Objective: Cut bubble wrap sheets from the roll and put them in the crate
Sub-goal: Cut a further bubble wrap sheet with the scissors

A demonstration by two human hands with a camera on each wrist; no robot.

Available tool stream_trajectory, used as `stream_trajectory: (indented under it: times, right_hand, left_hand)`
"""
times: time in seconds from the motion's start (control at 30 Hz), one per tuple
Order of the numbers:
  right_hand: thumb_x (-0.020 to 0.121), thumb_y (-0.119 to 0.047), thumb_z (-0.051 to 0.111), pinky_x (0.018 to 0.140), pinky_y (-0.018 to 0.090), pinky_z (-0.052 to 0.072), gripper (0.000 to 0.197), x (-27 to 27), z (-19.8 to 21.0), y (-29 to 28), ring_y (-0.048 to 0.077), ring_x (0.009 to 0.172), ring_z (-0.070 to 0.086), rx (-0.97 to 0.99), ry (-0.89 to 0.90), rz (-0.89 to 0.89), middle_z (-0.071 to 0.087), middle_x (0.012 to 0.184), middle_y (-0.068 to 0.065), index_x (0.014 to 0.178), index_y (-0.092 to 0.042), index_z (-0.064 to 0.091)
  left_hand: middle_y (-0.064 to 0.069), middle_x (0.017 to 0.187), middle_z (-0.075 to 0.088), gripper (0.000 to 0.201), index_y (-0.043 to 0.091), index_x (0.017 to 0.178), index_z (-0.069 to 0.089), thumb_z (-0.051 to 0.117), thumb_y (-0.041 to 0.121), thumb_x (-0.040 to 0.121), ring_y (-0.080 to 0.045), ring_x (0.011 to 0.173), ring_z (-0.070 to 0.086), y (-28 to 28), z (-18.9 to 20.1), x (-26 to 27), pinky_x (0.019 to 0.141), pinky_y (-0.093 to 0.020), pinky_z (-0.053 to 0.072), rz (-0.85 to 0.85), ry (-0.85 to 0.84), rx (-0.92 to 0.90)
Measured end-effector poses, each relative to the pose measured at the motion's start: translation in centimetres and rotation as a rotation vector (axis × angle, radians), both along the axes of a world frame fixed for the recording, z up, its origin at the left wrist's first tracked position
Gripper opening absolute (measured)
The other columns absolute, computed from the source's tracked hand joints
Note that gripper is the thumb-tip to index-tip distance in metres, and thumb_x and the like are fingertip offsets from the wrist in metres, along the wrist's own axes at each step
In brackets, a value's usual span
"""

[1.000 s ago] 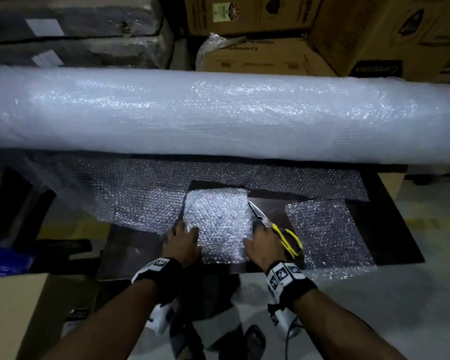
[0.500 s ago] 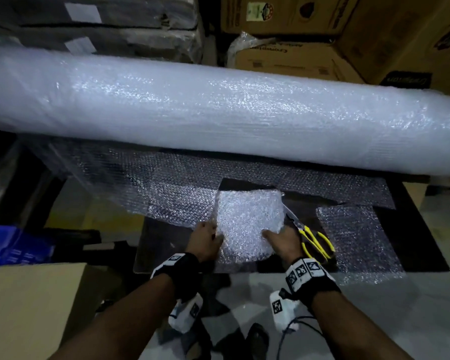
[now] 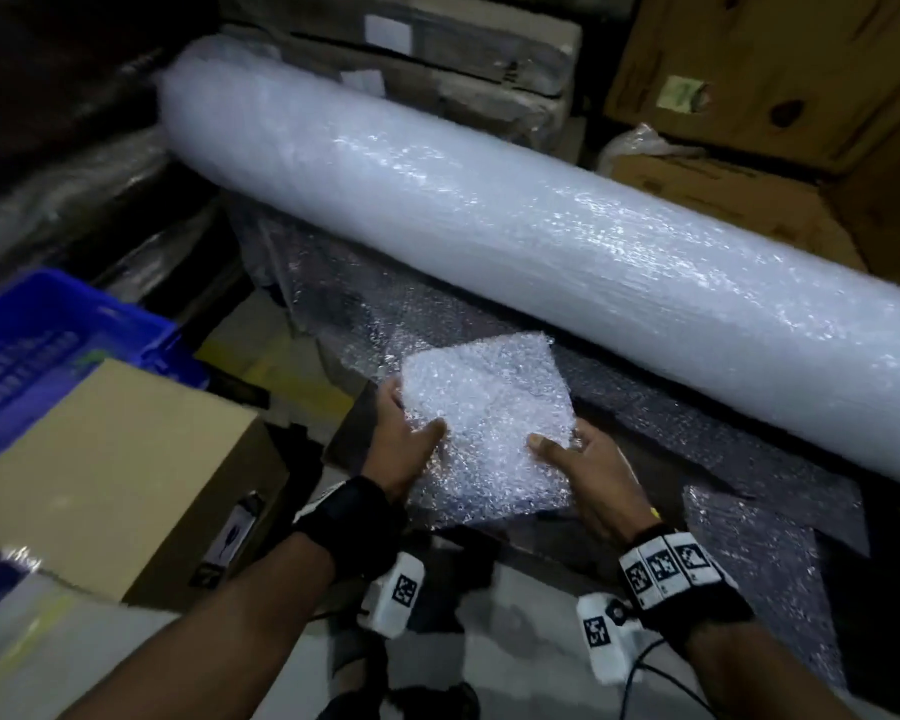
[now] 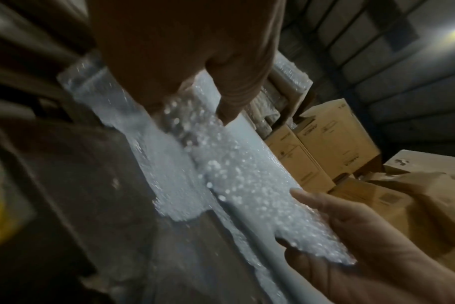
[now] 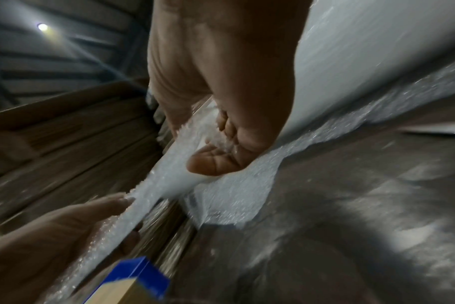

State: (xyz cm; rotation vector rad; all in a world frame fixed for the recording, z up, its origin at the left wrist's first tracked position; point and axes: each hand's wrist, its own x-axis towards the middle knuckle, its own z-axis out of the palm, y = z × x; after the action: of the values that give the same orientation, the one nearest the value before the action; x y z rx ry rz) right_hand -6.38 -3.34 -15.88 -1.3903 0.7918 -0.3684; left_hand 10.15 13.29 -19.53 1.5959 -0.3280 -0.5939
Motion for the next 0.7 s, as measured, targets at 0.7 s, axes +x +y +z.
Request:
stream_trajectory:
  times: [0.7]
  right_hand:
    - [0.086,-0.011,0.069,0.074,0.026,0.045,0.038,31.1,-4.9,25.3,0.02,0.095,0.063,-0.594,0.216,0.845,0.066,0.105,0.006,0.123,-0.013,0.059]
  left_hand:
    - [-0.017,0.123,0.049,0.045,0.009,0.125,0.062,0.075,0.004,0.082,-0.031,0.107,0.053,33.6,-2.0,9.7,0.083,-0.019,0.031,0.619,-0.26,0.673]
